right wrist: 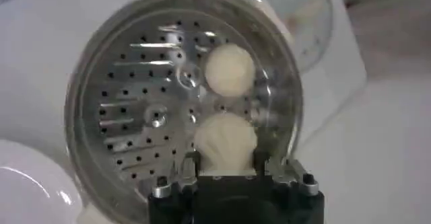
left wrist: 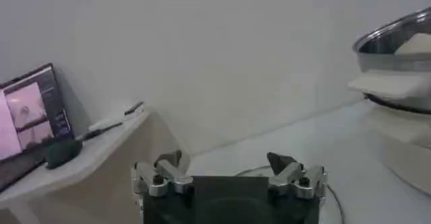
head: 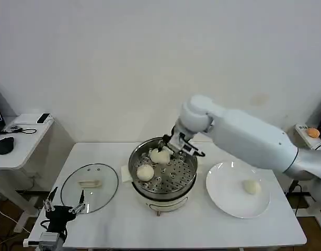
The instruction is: Take steamed baozi put them in steamer then cover it.
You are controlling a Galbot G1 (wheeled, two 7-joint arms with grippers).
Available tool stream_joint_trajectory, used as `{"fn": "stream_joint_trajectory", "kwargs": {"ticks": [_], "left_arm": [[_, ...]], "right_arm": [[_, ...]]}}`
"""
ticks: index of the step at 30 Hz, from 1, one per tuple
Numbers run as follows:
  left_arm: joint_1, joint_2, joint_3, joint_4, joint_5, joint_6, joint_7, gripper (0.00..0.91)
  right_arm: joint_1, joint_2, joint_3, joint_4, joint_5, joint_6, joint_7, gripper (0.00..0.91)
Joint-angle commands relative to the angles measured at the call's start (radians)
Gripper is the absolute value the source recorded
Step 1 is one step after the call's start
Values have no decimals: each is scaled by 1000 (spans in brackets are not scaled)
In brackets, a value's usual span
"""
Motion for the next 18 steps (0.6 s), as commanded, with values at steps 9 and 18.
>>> {"fn": "stream_joint_trajectory", "kwargs": {"ticks": [9, 18], "left_arm": [[13, 6, -8, -34, 0, -1, 0, 907], [12, 8, -8, -36, -2, -1, 1, 907]], "right_arm": [[-16, -31, -136, 152, -93, 61, 36, 524], [-16, -29, -145, 150, -83, 67, 27, 534]]}}
